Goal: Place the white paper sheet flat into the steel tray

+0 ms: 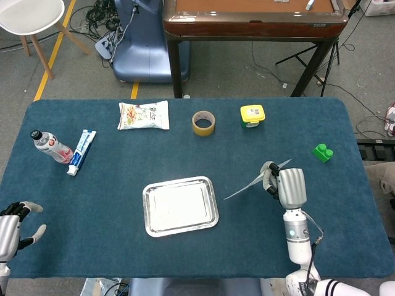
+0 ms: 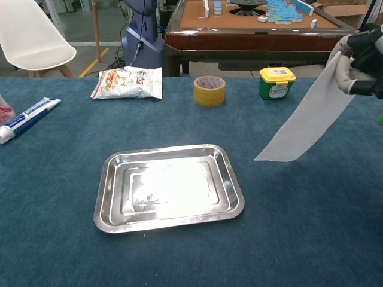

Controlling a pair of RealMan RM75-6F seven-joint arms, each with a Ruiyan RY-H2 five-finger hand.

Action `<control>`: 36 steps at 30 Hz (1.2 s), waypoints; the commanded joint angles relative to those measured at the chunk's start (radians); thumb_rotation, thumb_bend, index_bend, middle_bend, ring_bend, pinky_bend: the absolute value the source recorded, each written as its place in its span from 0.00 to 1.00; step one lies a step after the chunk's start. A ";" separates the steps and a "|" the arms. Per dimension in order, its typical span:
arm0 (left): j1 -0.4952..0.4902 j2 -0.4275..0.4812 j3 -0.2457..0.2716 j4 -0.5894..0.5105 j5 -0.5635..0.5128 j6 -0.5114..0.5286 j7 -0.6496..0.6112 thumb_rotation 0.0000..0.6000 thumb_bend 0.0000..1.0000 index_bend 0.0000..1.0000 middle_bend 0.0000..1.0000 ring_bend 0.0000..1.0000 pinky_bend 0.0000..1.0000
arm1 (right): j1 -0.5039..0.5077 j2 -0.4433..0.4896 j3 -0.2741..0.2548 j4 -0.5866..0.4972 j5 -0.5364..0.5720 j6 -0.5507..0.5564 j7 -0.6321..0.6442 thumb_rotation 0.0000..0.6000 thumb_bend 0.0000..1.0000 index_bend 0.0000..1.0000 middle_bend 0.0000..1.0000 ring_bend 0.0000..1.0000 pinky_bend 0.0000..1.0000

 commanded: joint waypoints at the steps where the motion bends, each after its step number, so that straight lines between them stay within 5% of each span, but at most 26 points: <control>1: 0.000 0.001 0.000 -0.001 0.000 0.000 -0.002 1.00 0.23 0.43 0.41 0.31 0.46 | 0.011 -0.010 0.010 0.001 0.002 0.002 0.002 1.00 0.71 0.60 1.00 1.00 1.00; 27: 0.011 0.017 -0.003 -0.012 0.001 0.019 -0.015 1.00 0.23 0.43 0.41 0.31 0.46 | 0.246 -0.164 0.150 0.043 0.070 -0.092 -0.078 1.00 0.71 0.61 1.00 1.00 1.00; 36: 0.017 0.027 -0.004 -0.015 0.004 0.030 -0.029 1.00 0.23 0.43 0.41 0.31 0.46 | 0.290 -0.193 0.072 0.084 -0.069 -0.031 -0.019 1.00 0.71 0.62 1.00 1.00 1.00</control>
